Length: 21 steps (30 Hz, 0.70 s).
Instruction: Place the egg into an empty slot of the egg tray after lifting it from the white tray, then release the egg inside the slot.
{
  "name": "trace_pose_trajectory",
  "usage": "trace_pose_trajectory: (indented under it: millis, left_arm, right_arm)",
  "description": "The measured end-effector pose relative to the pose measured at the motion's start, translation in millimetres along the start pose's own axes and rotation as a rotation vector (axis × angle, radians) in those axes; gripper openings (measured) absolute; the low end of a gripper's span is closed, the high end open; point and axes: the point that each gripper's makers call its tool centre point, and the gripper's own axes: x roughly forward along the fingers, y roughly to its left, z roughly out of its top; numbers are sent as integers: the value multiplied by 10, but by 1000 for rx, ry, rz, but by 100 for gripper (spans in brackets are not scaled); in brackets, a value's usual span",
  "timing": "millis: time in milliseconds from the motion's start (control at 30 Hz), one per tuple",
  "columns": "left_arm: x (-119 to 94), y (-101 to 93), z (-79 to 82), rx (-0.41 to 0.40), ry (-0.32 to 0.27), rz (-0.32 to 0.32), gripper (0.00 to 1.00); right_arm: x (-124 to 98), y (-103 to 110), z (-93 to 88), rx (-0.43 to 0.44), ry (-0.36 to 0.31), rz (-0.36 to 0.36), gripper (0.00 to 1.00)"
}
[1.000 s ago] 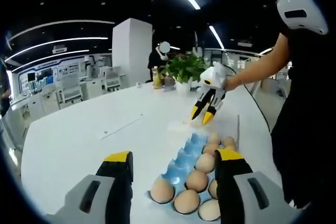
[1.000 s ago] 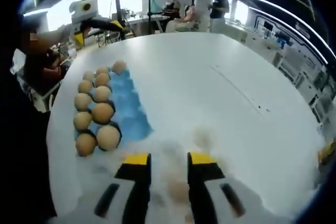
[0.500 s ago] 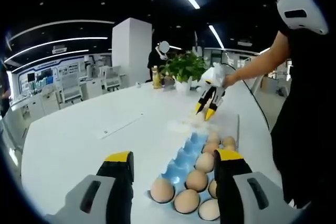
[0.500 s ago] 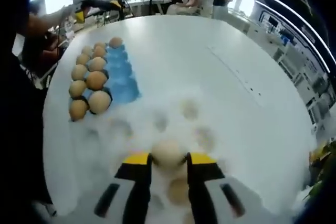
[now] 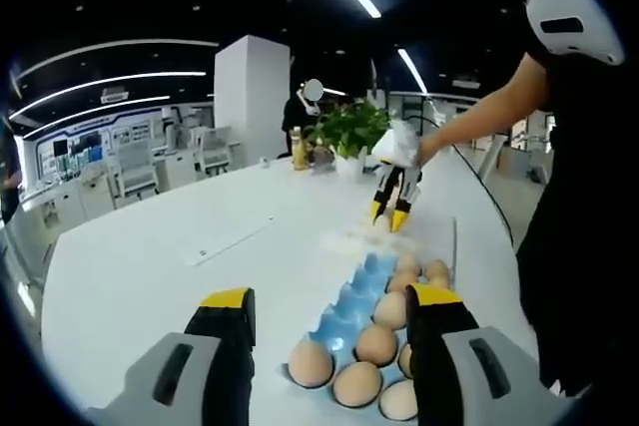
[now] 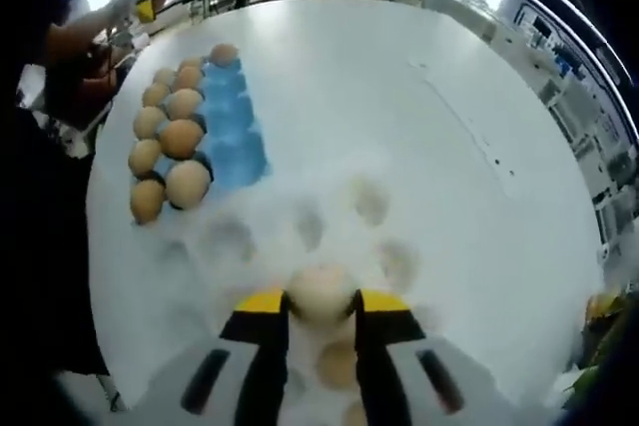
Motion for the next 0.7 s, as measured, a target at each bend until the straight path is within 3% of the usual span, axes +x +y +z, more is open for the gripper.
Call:
trace_pose_trajectory:
  millis: [233,400,500,633,700]
  left_arm:
    - [-50,51,-3,2,-3,13,62]
    - [-53,46,-14,-1,0,9,61]
    - [-43,35,-11,2,3,4,61]
    - [-40,35,-13,2,4,3,61]
    - [-41,40,-15,1,7,7,61]
  right_arm:
    - [-233,-5,137,55,-105,-26,23]
    - [-276,-34,150,69,-113,-35,22]
    - [-177,-3,20,-13,-22,-38,22]
    - [-60,6,57,-48,4,-33,23]
    - [17,33,-31,-124,78,-5,23]
